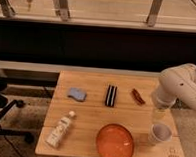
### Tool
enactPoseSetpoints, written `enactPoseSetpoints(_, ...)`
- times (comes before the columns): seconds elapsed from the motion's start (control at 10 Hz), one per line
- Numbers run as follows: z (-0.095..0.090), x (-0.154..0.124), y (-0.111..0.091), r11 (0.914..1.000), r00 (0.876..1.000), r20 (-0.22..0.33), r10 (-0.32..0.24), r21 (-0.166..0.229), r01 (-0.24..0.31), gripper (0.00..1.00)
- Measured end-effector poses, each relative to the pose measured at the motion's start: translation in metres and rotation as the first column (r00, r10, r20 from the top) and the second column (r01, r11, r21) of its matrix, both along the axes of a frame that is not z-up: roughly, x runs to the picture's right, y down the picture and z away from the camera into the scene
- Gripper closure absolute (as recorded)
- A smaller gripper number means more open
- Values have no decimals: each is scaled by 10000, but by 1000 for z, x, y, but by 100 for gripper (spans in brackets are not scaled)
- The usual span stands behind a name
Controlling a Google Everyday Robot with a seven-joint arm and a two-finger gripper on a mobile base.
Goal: Place the white sponge in the ceramic bowl
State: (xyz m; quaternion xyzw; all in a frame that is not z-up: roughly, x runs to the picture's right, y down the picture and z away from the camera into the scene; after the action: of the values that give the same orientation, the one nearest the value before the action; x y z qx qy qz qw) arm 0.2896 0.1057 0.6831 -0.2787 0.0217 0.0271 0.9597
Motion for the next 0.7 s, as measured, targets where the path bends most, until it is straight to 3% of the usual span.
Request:
enactPoseSetpoints(0.2,1,-10,-4,9998,9998,63,-202,11,202,20)
enactPoseSetpoints(0.5,4,-54,-10,9976,9973,286,-678,-139,682,20)
enactPoseSetpoints(0.7,5,-70,-16,9949,9943,387,-997,-120,1002,20)
